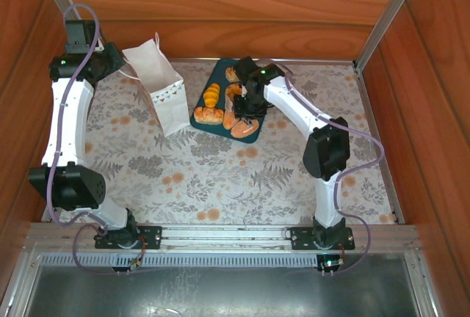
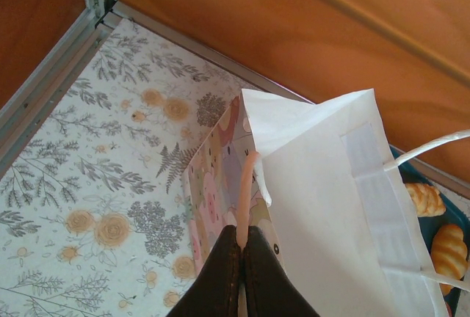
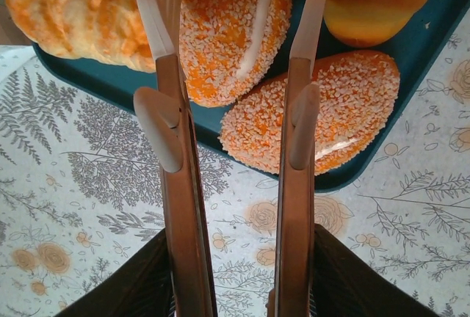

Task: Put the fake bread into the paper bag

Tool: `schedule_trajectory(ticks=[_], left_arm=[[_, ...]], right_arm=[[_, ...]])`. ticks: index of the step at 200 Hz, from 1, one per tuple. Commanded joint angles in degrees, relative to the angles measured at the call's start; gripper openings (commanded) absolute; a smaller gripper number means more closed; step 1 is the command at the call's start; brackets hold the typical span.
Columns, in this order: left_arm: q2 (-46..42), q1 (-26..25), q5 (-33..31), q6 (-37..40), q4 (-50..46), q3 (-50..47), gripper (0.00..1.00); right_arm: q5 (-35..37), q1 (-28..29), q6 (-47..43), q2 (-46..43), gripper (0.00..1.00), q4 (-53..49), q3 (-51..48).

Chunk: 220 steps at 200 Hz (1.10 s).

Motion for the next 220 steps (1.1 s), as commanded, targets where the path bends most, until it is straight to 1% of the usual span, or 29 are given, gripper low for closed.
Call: schedule_trajectory(ticks=[1, 52, 74, 113, 137, 220], left_arm=[[0.4, 0.4, 0.8, 0.2, -0.4, 1.4, 0.00], [0.4, 0.4, 1.0, -0.2, -0.2, 1.3, 0.00], [0.5, 0.4, 1.2, -0.4, 0.0, 1.4, 0.00], [0.4, 0.4, 1.3, -0.6, 0.1, 1.3, 0.00], [0.3, 0.4, 1.5, -0.6, 0.1, 1.0, 0.00], [0.0, 0.4, 1.8, -0.6, 0.1, 0.7, 0.00]], right_arm=[[-0.9, 0.6, 1.1, 0.8, 0.47, -0.4, 1.7], [-1.9, 0.6, 1.6, 3.3, 0.46, 0.1, 2.4], [-2.3, 0.6, 1.7, 3.3, 0.44, 0.3, 2.2], [-2.1, 0.5, 1.4, 2.5, 0.30, 0.0, 3.4], [-1.9, 0.5, 1.4, 1.3, 0.25, -0.1, 4.0], [0.3, 0.3, 2.4, -6.0, 0.22, 1.6, 2.9]])
